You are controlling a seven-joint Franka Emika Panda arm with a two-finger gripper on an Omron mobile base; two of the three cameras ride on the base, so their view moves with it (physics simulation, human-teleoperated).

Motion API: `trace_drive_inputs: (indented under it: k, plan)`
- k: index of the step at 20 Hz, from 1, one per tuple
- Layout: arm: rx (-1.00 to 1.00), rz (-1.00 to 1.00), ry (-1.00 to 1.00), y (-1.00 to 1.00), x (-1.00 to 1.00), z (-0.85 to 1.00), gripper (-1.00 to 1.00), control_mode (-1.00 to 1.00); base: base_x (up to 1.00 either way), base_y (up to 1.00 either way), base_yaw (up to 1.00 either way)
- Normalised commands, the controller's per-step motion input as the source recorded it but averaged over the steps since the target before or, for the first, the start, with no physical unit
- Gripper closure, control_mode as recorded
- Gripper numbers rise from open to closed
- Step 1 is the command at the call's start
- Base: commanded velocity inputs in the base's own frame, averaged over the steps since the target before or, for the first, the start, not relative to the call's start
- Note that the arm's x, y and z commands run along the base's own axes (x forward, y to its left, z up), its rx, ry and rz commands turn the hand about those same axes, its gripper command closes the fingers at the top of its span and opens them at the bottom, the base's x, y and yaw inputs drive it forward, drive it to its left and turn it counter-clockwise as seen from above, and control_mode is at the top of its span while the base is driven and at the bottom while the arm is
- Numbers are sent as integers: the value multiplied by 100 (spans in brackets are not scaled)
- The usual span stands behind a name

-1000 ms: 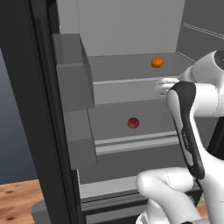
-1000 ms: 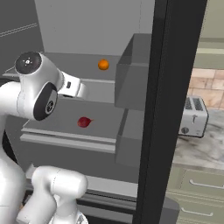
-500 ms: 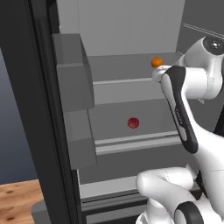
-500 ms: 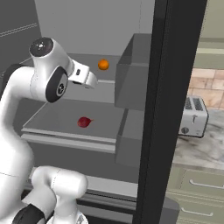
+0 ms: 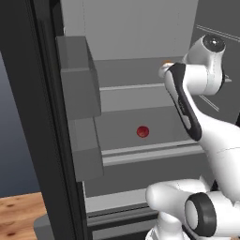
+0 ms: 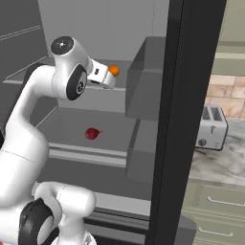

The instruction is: Retrieve the tangerine and pear from the fridge and place them into the bowl on the dining table.

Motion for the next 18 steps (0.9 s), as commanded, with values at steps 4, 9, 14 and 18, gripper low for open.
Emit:
trace_drive_inputs:
  k: [4,9,14,18]
  plan:
    - [0,0,0,-13,70,1,-100,-100,0,0,0]
    - [0,0,0,-13,74,1,-100,-100,0,0,0]
    - [0,0,0,-15,58,4,-100,-100,0,0,0]
    - [0,0,0,-17,50,18,-100,-100,0,0,0]
